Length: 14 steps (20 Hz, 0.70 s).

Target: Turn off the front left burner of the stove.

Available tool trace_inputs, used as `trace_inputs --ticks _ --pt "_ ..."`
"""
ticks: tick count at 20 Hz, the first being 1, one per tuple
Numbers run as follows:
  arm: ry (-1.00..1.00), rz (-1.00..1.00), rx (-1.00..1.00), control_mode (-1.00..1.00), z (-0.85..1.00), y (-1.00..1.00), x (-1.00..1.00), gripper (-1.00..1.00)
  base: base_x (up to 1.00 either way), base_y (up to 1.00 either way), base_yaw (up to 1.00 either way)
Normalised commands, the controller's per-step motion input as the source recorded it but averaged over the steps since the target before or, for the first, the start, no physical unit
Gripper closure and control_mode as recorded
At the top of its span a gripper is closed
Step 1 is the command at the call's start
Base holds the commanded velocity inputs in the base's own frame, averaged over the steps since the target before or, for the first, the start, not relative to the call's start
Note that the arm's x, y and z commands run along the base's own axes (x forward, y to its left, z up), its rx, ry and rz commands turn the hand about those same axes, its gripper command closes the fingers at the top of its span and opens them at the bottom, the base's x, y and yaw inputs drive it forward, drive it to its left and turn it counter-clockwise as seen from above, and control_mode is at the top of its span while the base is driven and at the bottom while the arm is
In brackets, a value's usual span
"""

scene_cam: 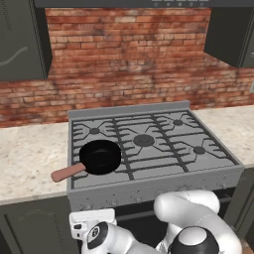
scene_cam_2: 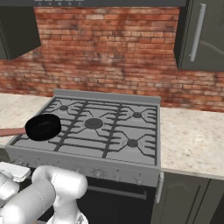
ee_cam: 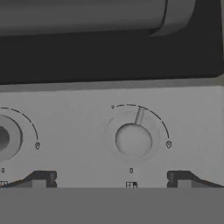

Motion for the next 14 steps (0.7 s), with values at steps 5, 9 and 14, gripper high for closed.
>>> trace_inputs --ticks 5,9,14 --pt "0.0 0.0 0.0 -1.0 -0.3 0.11 0.06 -1.0 0.0 0.0 0.0" --pt "0.0 0.0 0.0 -1.0 -0.3 0.13 0.03 -1.0 0.0 0.0 0.0" --pt "0.0 0.0 0.0 -1.0 -0.25 0.22 0.09 -1.0 0.0 0.0 0.0"
